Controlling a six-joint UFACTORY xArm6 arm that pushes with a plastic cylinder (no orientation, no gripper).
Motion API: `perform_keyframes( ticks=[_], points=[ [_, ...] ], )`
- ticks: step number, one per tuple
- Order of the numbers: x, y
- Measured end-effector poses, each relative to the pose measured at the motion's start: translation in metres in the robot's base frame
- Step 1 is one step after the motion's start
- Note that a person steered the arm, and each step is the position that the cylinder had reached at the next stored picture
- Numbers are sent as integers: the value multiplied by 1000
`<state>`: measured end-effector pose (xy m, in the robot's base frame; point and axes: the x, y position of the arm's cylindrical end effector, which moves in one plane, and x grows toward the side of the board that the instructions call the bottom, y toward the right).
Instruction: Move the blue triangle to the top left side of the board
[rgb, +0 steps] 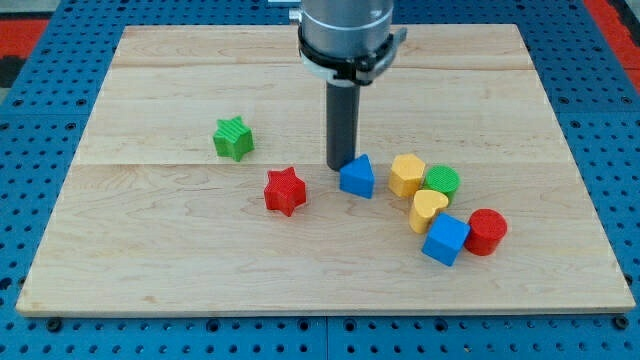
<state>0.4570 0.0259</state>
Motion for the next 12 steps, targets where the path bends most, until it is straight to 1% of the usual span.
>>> perform_keyframes(
  ticks=[2,3,4,5,6,7,8,9,10,11,12],
  points=[
    [64,-44],
    [70,-19],
    [55,28],
    [49,50],
    [42,23],
    [9,9],
    [-42,17],
    [-82,65],
    [-111,58],
    [-145,72],
    [-172,70]
  ],
)
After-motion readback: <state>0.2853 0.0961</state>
